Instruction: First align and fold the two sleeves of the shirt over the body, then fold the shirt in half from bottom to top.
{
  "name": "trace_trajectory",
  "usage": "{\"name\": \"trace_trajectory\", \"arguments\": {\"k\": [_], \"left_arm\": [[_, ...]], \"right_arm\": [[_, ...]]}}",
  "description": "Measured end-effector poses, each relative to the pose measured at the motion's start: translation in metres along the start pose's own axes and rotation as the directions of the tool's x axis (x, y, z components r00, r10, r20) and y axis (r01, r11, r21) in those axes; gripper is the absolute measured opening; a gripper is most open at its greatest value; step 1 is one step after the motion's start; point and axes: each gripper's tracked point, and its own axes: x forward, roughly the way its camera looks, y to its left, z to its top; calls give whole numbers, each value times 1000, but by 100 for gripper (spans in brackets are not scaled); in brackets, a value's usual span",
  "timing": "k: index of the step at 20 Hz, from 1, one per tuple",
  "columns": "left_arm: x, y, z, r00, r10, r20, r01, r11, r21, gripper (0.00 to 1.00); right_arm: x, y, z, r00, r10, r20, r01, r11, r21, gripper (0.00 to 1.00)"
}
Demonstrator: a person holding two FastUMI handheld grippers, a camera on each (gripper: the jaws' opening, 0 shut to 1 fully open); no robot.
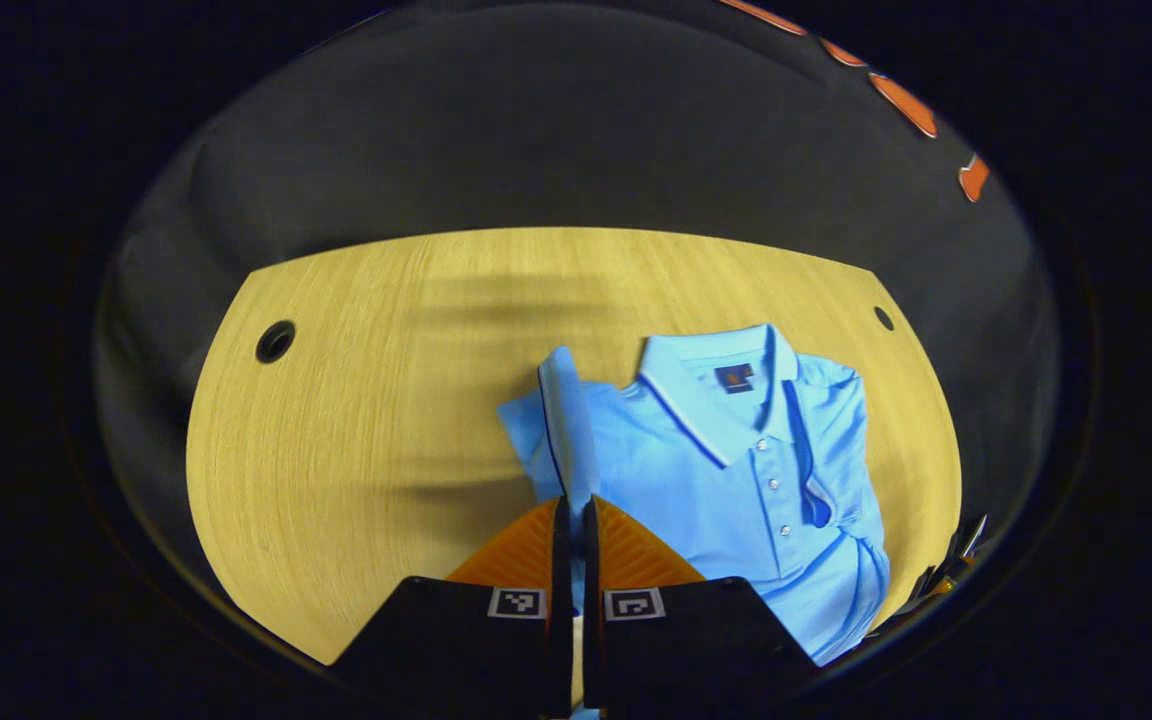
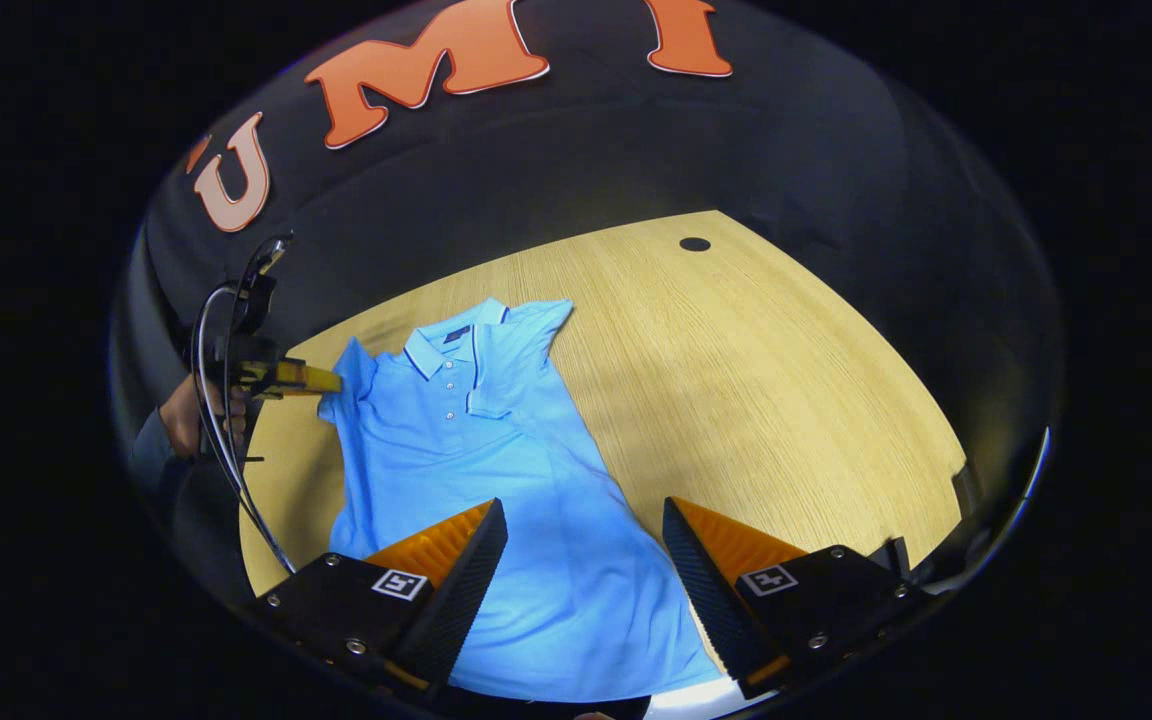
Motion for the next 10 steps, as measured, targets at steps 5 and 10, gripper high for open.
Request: {"name": "trace_trajectory", "arguments": {"k": [5,10], "left_arm": [[8,-42,7,998,-66,-5,66,997,33,8],[10,-95,-1,973,-229,-2,229,973,3,15]], "right_arm": [[-5,2,-7,1000,-2,-5,2,1000,-3,98],[-14,-4,-15,1000,3,-5,-3,1000,7,98]]}}
